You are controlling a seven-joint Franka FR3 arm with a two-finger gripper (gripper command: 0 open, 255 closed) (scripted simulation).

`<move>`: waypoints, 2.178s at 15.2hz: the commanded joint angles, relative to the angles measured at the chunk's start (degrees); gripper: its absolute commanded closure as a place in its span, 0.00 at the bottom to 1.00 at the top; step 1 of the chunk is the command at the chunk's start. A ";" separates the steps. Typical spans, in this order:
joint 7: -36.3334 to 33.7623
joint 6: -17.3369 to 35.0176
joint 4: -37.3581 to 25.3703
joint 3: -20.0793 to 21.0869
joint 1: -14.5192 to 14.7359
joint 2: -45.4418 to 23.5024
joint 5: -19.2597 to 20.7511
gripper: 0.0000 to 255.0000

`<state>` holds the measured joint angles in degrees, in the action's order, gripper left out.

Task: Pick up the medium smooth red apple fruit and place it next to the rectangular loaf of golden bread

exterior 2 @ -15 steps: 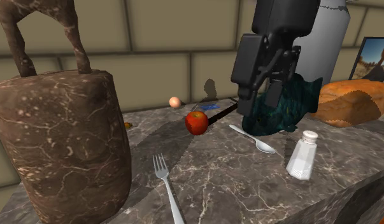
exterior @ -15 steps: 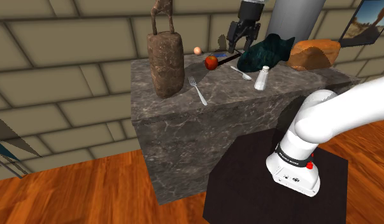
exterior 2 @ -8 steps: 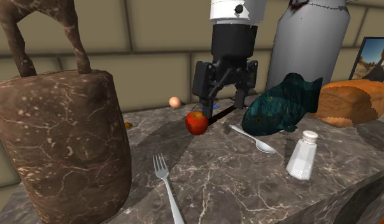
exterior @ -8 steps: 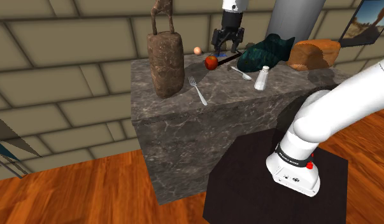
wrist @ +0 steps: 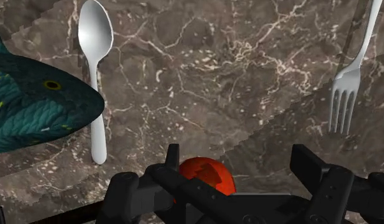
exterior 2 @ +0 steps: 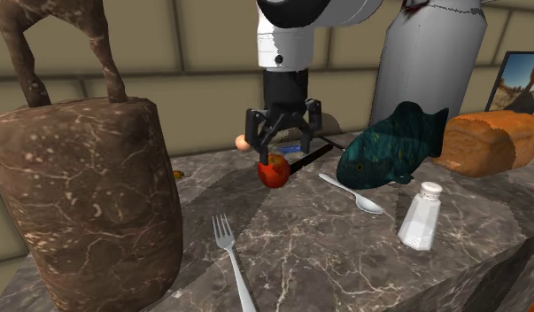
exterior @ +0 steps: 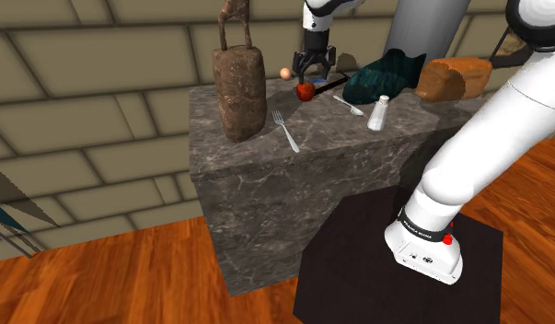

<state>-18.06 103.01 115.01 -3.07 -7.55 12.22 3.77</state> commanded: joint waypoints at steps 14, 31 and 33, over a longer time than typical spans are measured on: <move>-2.80 7.15 -2.24 -1.20 -1.69 -10.26 2.78 0.00; -2.66 5.65 -3.47 -1.18 -1.67 -9.99 2.74 1.00; -2.53 4.14 -4.79 -1.16 -1.66 -9.79 2.70 1.00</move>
<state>-20.67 107.96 110.78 -4.23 -9.21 2.20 6.48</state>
